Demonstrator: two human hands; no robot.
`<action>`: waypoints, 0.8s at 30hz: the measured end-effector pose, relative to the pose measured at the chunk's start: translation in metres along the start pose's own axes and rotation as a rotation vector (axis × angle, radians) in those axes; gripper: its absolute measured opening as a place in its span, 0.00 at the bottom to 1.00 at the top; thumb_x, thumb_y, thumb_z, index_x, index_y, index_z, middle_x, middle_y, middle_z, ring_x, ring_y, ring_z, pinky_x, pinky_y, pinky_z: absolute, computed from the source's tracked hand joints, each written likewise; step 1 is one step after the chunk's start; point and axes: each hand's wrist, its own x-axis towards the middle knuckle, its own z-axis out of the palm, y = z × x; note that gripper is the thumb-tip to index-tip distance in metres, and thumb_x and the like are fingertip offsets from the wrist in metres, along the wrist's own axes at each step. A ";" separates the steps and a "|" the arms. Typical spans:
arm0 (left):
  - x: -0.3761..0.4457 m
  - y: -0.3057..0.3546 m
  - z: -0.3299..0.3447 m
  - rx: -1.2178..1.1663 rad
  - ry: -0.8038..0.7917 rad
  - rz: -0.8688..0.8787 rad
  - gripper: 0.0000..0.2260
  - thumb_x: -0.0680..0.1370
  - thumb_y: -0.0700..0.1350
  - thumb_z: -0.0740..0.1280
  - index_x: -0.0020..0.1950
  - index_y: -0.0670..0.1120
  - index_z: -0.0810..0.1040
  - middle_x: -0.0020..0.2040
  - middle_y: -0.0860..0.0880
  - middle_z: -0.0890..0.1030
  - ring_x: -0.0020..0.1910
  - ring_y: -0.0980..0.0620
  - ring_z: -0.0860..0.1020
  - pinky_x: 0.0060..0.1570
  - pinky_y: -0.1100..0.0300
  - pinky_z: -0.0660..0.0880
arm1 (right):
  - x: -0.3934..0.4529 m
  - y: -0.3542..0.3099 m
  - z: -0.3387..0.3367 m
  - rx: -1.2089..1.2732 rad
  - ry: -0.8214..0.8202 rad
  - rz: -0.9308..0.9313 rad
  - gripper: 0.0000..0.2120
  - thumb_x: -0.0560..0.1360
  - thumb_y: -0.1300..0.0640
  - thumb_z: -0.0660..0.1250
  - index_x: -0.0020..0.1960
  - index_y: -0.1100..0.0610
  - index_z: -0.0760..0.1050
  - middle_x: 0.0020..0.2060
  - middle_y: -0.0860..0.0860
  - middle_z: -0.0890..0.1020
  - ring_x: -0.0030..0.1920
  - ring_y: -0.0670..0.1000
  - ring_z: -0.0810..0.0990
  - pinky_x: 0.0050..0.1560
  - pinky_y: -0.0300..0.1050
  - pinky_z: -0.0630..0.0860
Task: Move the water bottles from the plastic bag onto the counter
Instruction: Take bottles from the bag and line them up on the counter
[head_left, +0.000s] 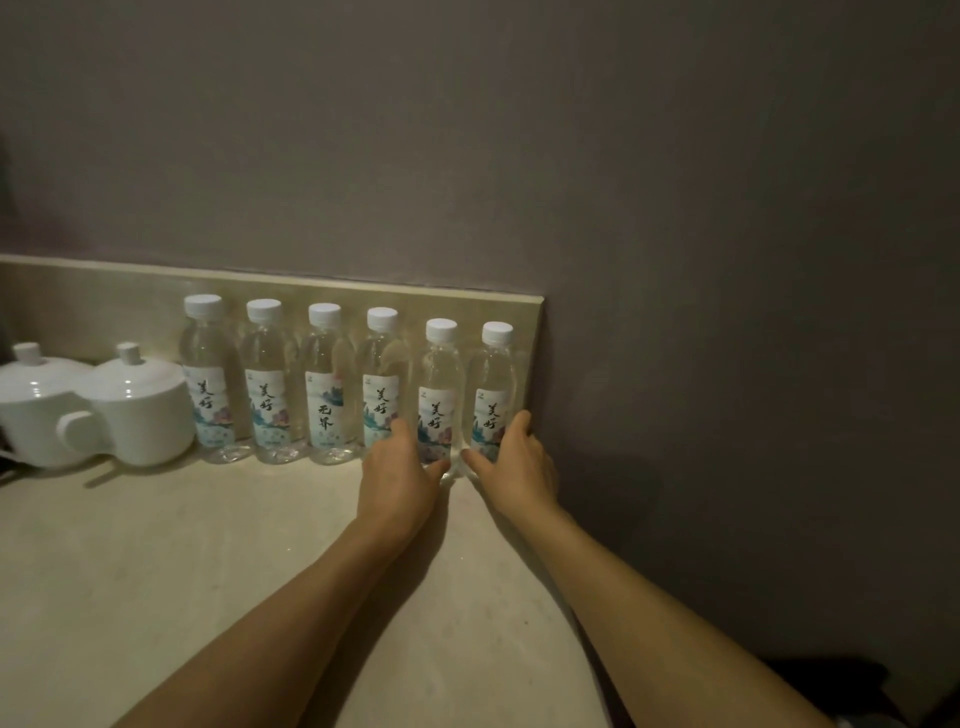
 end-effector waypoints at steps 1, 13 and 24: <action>0.001 0.000 0.000 -0.001 0.000 0.003 0.20 0.73 0.44 0.75 0.61 0.43 0.72 0.57 0.43 0.83 0.51 0.43 0.83 0.50 0.50 0.80 | 0.002 0.000 0.000 -0.001 -0.006 0.005 0.29 0.74 0.43 0.69 0.63 0.58 0.61 0.63 0.59 0.77 0.61 0.63 0.78 0.56 0.56 0.76; 0.009 0.004 0.003 0.058 -0.009 -0.024 0.18 0.75 0.42 0.72 0.62 0.40 0.72 0.60 0.39 0.80 0.60 0.40 0.79 0.58 0.45 0.77 | 0.012 -0.002 0.010 0.064 0.012 0.016 0.30 0.74 0.45 0.70 0.67 0.57 0.60 0.64 0.59 0.76 0.61 0.62 0.77 0.55 0.55 0.77; 0.014 0.004 0.005 0.082 0.000 -0.030 0.19 0.76 0.42 0.72 0.64 0.40 0.72 0.62 0.40 0.80 0.61 0.41 0.78 0.59 0.47 0.77 | 0.020 -0.003 0.013 0.050 0.003 0.014 0.27 0.75 0.45 0.68 0.64 0.58 0.61 0.62 0.59 0.77 0.60 0.63 0.77 0.54 0.55 0.76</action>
